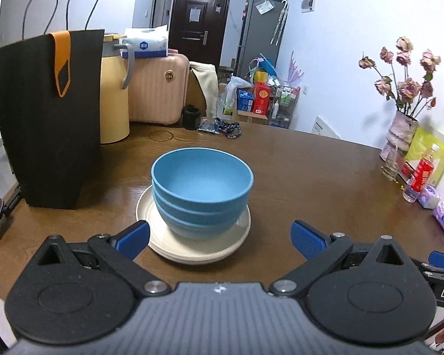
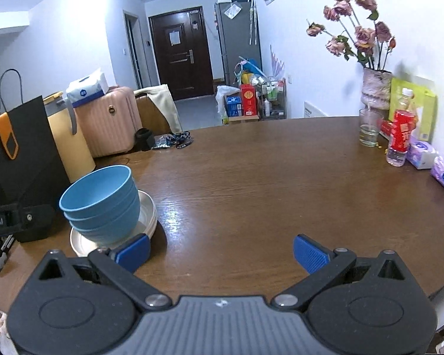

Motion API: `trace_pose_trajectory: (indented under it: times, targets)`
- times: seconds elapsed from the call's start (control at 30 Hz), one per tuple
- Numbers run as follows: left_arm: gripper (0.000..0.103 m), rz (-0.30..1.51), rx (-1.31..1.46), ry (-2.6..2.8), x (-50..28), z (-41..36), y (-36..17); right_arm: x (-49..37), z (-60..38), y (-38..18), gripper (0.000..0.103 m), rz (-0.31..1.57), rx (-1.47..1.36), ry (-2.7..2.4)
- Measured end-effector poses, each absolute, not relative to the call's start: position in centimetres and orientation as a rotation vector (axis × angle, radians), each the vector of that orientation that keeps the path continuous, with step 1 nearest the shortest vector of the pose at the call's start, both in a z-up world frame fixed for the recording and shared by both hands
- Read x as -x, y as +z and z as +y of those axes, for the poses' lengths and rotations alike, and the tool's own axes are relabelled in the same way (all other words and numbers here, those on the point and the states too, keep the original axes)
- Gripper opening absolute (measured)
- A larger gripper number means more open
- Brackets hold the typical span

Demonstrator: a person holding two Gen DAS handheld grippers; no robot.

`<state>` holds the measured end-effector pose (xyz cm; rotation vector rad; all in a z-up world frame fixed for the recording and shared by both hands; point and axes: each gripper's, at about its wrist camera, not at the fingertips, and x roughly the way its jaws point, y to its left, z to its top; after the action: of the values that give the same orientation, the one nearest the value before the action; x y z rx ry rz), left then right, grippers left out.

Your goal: Organize plates and bowls

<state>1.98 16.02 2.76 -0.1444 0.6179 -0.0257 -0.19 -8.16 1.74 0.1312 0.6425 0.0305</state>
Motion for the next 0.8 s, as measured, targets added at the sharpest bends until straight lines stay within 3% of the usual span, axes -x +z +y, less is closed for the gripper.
trace_pose_trajectory:
  times: [0.8]
  targets:
    - [0.103,0.576,0.13,-0.069,8.4,14.7,3.1,10.6,-9.0,2.8,0.103,0.572,-0.113,0.019]
